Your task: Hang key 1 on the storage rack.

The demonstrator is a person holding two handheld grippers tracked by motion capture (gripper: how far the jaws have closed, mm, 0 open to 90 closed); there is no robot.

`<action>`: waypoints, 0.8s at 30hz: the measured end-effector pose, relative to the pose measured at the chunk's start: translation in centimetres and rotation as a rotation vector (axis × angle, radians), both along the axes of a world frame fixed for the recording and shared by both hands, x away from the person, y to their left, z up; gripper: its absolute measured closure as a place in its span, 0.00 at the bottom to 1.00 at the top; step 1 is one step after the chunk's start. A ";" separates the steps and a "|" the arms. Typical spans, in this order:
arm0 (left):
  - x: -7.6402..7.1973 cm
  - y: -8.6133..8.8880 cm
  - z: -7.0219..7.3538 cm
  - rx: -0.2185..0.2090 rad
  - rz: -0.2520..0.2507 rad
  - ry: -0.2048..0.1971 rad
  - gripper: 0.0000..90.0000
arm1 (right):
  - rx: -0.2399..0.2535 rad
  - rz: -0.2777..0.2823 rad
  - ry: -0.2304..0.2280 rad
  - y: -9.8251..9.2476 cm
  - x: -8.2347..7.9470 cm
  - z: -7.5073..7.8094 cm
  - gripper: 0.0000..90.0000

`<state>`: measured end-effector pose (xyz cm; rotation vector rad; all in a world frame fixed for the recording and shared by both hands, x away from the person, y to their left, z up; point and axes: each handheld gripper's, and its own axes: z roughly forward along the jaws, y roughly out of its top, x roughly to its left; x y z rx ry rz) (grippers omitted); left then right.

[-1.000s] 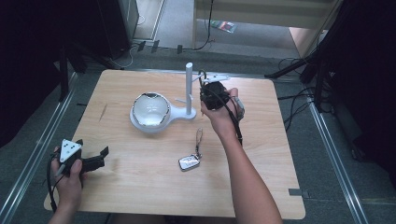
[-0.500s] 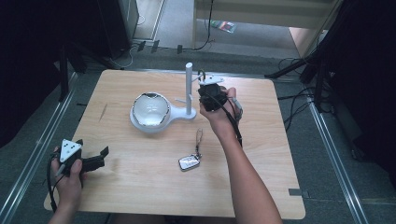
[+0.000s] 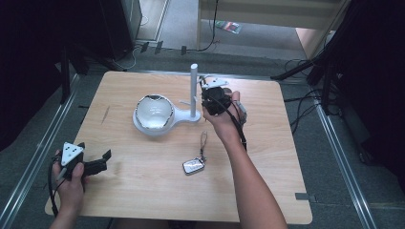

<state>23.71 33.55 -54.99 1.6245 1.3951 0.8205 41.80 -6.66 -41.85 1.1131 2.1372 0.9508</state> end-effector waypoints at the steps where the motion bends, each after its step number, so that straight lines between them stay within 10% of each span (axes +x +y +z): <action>1: 0.0 0.0 0.0 0.000 0.000 0.000 0.00 | 0.015 -0.003 0.011 0.0 0.0 0.0 0.83; 24: 0.0 0.0 0.0 0.008 -0.001 0.001 0.00 | 0.051 0.002 0.103 -1.4 -0.3 -0.7 0.65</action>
